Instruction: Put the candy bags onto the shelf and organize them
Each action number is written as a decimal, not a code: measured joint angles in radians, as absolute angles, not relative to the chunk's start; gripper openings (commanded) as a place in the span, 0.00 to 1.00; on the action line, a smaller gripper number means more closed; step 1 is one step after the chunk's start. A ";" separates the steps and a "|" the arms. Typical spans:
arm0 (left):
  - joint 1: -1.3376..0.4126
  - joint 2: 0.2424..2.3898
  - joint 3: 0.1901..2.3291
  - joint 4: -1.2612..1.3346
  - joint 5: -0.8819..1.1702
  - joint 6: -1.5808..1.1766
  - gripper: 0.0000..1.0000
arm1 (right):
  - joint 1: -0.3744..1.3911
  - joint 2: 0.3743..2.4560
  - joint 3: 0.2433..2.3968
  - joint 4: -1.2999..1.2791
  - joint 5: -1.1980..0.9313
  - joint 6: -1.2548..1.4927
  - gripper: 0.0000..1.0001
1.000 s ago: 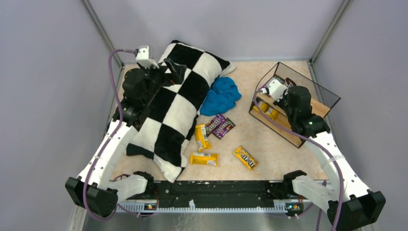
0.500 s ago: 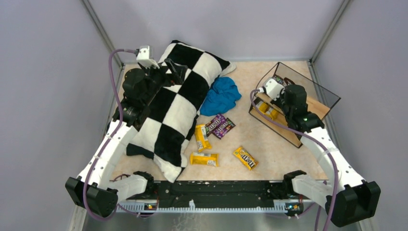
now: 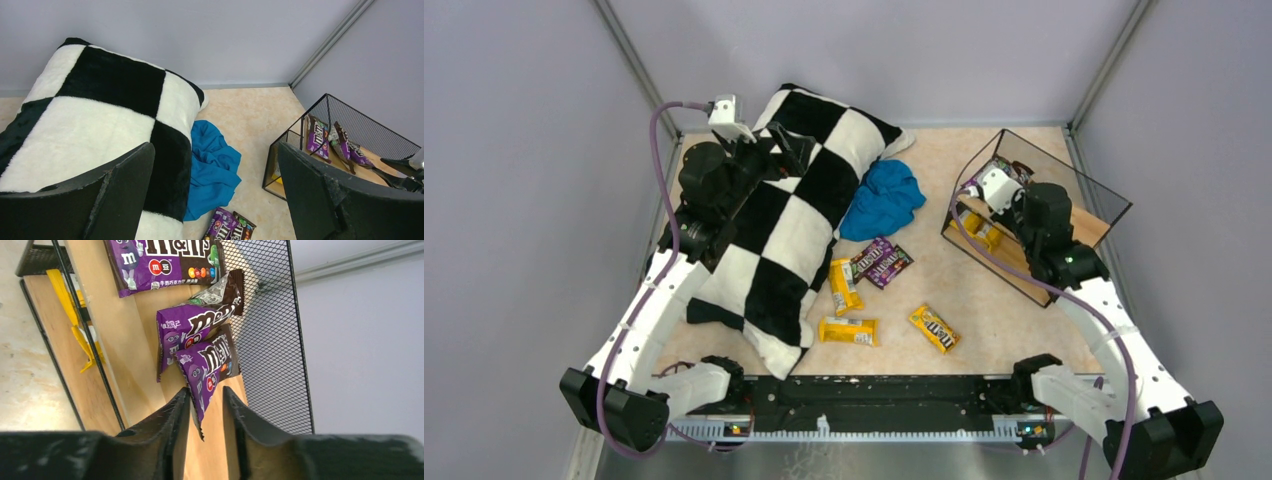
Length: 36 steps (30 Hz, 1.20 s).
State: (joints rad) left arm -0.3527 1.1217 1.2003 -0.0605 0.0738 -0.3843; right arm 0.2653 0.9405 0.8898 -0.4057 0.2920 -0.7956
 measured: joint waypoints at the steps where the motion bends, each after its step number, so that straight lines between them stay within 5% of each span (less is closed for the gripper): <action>1: -0.353 1.122 1.200 -0.060 0.075 -0.385 0.99 | 0.265 0.933 0.890 -0.413 0.287 -0.792 0.38; 7: -0.353 1.125 1.200 -0.060 0.084 -0.390 0.99 | 0.266 0.919 0.890 -0.439 0.259 -0.766 0.49; 22: -0.353 1.138 1.200 -0.060 0.090 -0.391 0.99 | 0.273 0.995 0.878 -0.409 0.212 -0.678 0.55; 23: -0.353 1.138 1.200 -0.060 0.090 -0.391 0.99 | 0.276 1.002 0.879 -0.416 0.212 -0.670 0.59; 24: -0.353 1.138 1.200 -0.060 0.090 -0.391 0.99 | 0.280 1.005 0.882 -0.426 0.212 -0.663 0.85; 25: -0.353 1.138 1.200 -0.060 0.089 -0.391 0.99 | 0.292 1.005 0.909 -0.476 0.212 -0.638 0.99; 36: -0.353 1.138 1.200 -0.060 0.090 -0.390 0.99 | 0.313 0.813 0.997 -0.598 0.174 -0.457 0.99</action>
